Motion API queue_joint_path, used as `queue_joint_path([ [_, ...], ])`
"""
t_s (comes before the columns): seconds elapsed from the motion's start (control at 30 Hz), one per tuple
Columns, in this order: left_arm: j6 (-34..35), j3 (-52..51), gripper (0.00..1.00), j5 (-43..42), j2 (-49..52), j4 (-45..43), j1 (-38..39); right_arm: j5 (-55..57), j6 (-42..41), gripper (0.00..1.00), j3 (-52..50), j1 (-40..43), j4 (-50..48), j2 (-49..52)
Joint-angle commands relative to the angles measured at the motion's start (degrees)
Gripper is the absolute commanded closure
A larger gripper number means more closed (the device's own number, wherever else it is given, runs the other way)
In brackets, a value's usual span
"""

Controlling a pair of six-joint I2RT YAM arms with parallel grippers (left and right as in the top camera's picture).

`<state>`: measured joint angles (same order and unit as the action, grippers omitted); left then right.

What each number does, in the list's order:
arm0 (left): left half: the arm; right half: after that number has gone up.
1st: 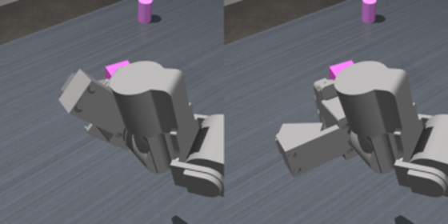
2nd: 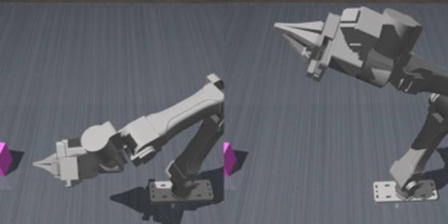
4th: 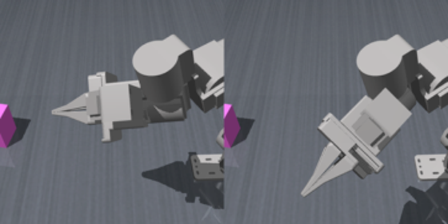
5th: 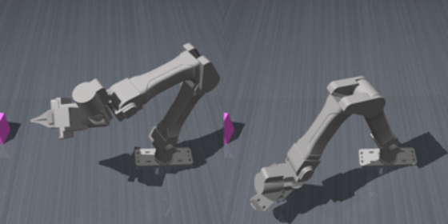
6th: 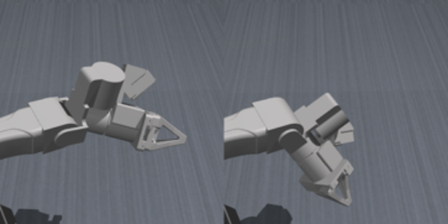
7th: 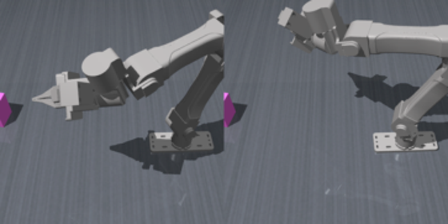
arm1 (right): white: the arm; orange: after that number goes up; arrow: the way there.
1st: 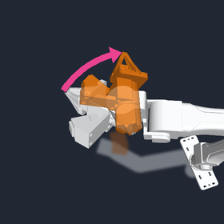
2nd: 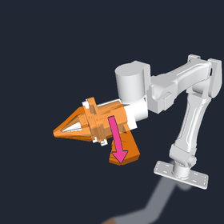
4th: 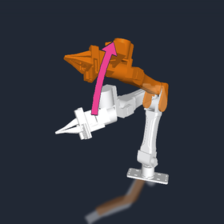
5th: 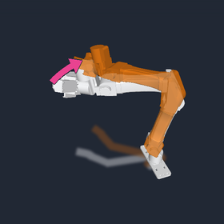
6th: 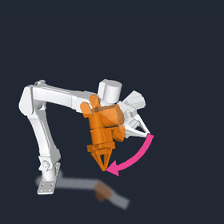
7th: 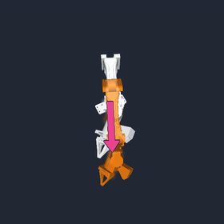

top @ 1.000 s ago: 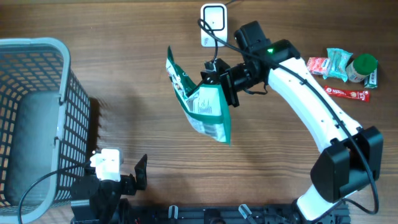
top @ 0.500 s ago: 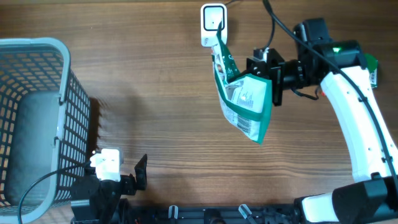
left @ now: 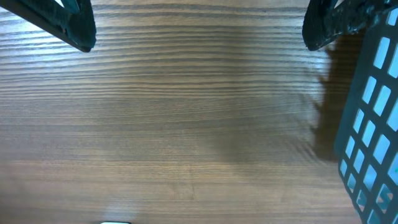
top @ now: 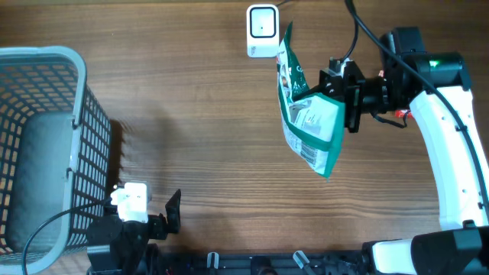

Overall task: Scan the item barcode
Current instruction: 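Lift the glove bag and hold it under the scanner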

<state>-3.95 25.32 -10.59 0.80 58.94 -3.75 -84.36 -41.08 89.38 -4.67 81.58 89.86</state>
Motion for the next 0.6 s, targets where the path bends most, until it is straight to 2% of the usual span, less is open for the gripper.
queue_joint_path([
  [0.0, 0.3, 0.0, 0.00, -0.5, -0.3, -0.2, -0.2, 8.0, -13.4, 0.96, 0.1, 0.2, -5.1, -1.2],
  [0.03, 0.3, 0.0, 0.00, -0.5, -0.3, -0.2, -0.2, 18.1, -24.5, 0.96, 0.1, 0.2, -10.3, -1.1],
  [0.07, 0.3, 0.0, 0.00, -0.5, -0.3, -0.2, -0.2, 27.8, -31.6, 0.96, 0.1, 0.2, -13.8, -1.1],
  [0.1, 0.3, 0.0, 0.00, -0.5, -0.3, -0.2, -0.2, 42.5, -38.6, 0.96, 0.1, -0.1, -17.6, -1.1],
  [0.17, 0.3, 0.0, 0.00, -0.5, -0.3, -0.2, -0.2, 72.1, -48.9, 0.96, 0.1, -2.8, -20.1, -0.6],
  [0.2, 0.3, 0.0, 0.00, -0.5, -0.3, -0.2, -0.2, 80.4, -50.4, 0.96, 0.1, -5.0, -20.1, 0.1],
  [0.27, 0.3, 0.0, 0.00, -0.5, -0.3, -0.2, -0.2, 86.8, -50.4, 0.96, 0.0, -7.6, -21.2, 1.4],
  [0.37, 0.3, 0.0, 0.00, -0.5, -0.3, -0.2, -0.2, 92.2, -48.2, 0.96, -0.2, -11.3, -32.7, 6.7],
  [0.47, 0.3, 0.0, 0.00, -0.5, -0.3, -0.2, -0.2, 93.8, -30.9, 0.95, -0.1, -12.2, -56.9, 15.8],
  [0.5, 0.3, 0.0, 0.00, -0.5, -0.3, -0.2, -0.2, 93.8, -27.7, 0.95, -0.1, -12.2, -64.3, 18.7],
  [0.57, 0.3, 0.0, 0.00, -0.5, -0.3, -0.2, -0.2, 93.8, -27.5, 0.95, 1.1, -12.2, -71.3, 23.2],
])
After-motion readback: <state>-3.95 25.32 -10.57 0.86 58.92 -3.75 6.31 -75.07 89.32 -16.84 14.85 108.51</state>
